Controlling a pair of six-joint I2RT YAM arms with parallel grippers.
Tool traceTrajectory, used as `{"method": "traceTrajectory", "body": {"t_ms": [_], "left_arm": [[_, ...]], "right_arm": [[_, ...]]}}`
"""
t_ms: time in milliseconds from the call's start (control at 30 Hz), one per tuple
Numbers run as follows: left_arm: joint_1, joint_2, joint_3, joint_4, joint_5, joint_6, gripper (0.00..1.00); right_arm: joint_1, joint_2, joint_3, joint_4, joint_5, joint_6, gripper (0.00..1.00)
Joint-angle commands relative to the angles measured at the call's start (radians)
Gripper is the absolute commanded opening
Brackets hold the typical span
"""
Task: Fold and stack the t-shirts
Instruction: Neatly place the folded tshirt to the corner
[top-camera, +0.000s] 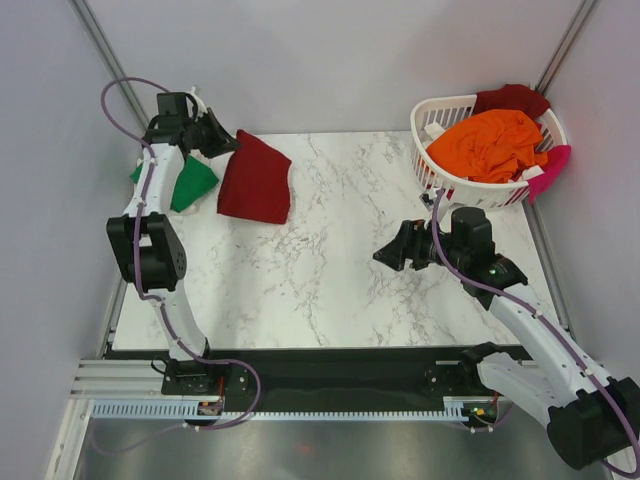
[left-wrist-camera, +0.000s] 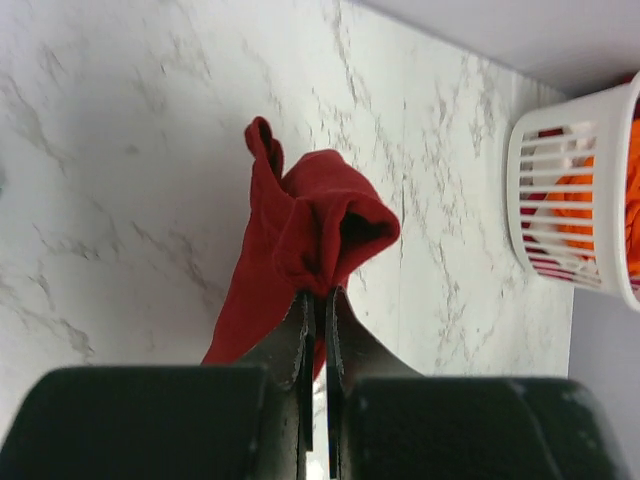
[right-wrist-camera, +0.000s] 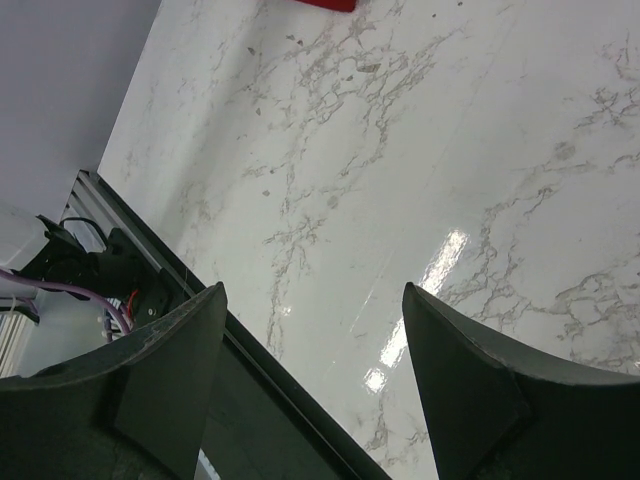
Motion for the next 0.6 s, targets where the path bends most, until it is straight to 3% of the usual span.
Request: {"method": "traceTrajectory", "body": {"t_ms": [0, 333, 567], "left_arm": [[0.037, 0.052, 0.18, -0.121, 0.045, 0.07, 0.02], [0.2, 0.232, 0.624, -0.315, 0.087, 0.038, 0.02], [0.372, 0.312, 0.648, -0.315, 0.036, 0.005, 0.03]], "right_arm": [[-0.003, -0.011, -0.004, 0.011, 0.001, -0.02, 0.79], [0.0, 0.021, -0.012, -0.001, 0.009, -0.02, 0.8], [0.0, 0.077, -0.018, -0.012, 0.012, -0.022, 0.8]]}}
